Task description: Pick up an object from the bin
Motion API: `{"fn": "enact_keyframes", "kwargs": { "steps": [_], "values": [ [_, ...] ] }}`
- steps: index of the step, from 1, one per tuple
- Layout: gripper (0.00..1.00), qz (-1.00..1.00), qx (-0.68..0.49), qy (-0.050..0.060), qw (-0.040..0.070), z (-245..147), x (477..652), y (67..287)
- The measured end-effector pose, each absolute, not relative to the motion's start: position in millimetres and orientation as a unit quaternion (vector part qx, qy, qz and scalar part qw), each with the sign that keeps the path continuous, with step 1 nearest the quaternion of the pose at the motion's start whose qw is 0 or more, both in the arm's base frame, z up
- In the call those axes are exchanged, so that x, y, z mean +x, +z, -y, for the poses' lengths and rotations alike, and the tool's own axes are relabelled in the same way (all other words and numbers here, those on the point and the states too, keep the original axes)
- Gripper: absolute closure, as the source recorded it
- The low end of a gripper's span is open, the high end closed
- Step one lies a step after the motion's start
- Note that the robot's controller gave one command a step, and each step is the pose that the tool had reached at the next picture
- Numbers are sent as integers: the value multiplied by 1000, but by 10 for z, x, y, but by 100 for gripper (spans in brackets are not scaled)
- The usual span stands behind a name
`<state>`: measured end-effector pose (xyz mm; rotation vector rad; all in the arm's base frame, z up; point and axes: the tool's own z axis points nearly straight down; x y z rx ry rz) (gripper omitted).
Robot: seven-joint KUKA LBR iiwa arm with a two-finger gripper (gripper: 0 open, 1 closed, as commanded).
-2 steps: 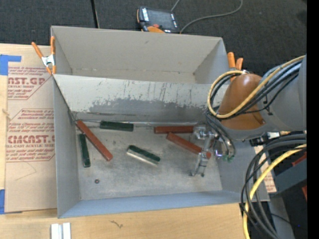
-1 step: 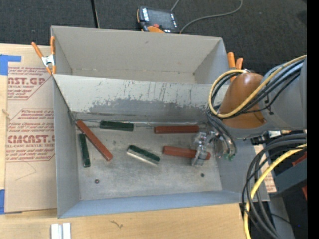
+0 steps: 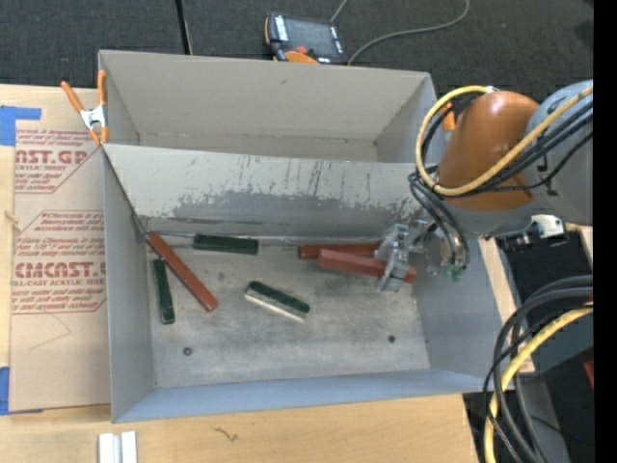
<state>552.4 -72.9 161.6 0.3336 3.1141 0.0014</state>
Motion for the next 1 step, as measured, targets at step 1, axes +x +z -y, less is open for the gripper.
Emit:
{"fn": "enact_keyframes", "kwargs": {
  "steps": [1],
  "values": [
    [100,-992,125,1,6,515,5900,2797]
  ]
}}
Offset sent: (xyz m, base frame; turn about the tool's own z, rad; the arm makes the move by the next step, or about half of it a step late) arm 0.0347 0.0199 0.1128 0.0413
